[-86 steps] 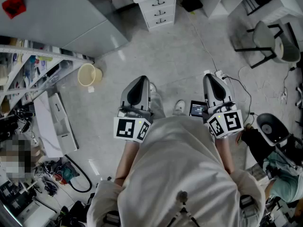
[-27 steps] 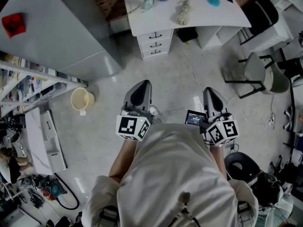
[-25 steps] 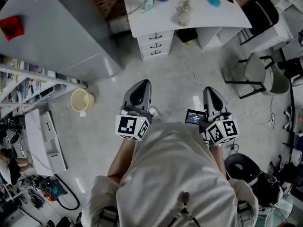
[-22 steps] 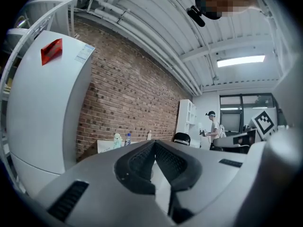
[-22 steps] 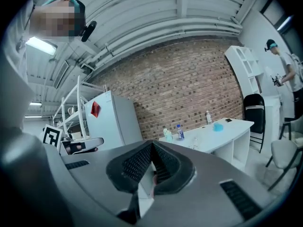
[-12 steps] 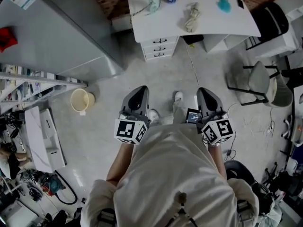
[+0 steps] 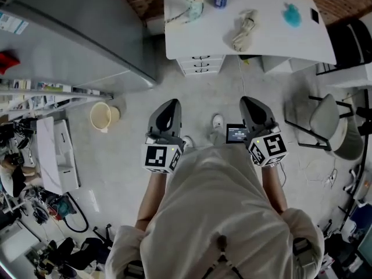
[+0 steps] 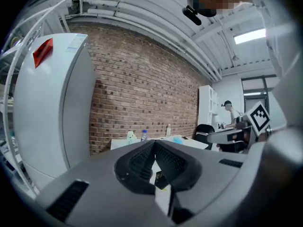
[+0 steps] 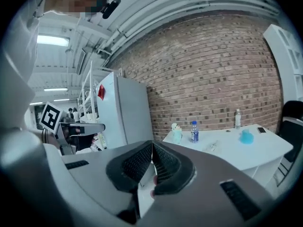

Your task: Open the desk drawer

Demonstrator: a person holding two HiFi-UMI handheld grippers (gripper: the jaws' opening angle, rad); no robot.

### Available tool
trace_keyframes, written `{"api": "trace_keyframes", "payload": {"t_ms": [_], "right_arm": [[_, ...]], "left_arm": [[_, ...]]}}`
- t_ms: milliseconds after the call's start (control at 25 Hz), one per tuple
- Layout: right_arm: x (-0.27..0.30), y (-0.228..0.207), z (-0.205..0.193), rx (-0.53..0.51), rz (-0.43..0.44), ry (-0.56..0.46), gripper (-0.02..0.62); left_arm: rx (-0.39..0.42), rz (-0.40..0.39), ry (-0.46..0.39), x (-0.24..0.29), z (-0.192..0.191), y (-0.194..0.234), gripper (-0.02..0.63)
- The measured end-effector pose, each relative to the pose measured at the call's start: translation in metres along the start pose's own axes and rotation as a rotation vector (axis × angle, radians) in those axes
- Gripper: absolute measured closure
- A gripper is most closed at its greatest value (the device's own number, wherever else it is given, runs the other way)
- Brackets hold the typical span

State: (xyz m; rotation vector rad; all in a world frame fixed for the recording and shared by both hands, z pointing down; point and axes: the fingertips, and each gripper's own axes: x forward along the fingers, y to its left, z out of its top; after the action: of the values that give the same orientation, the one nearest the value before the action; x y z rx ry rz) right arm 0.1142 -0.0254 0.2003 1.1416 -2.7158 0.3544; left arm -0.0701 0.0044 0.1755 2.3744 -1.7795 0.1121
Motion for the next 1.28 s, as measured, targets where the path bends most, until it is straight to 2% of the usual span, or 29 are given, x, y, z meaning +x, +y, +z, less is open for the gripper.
{"api": "trace_keyframes", "payload": {"t_ms": [320, 440, 600, 800, 1040, 1280], "right_arm": [[0.05, -0.076, 0.004, -0.19, 0.084, 0.073, 0.568], [0.074, -0.097, -0.002, -0.253, 0.082, 0.122, 0.569], [0.115, -0.115, -0.015, -0.287, 0.086, 0.157, 0.568], [0.173, -0.119, -0.092, -0.358, 0.105, 0.267, 0.568], [0.233, -0.118, -0.195, -0.359, 0.156, 0.356, 0.568], [0.279, -0.131, -0.28, -0.318, 0.172, 0.443, 0.569]], "left_arm": [[0.175, 0.021, 0.082, 0.066, -0.014, 0.005, 0.598], [0.195, -0.021, 0.116, 0.091, -0.034, 0.013, 0.598], [0.223, -0.085, 0.196, 0.126, -0.073, 0.03, 0.598], [0.341, -0.144, 0.277, 0.177, -0.141, 0.054, 0.598], [0.3, -0.21, 0.379, 0.222, -0.241, 0.074, 0.598], [0.316, -0.239, 0.449, 0.25, -0.332, 0.087, 0.598]]}}
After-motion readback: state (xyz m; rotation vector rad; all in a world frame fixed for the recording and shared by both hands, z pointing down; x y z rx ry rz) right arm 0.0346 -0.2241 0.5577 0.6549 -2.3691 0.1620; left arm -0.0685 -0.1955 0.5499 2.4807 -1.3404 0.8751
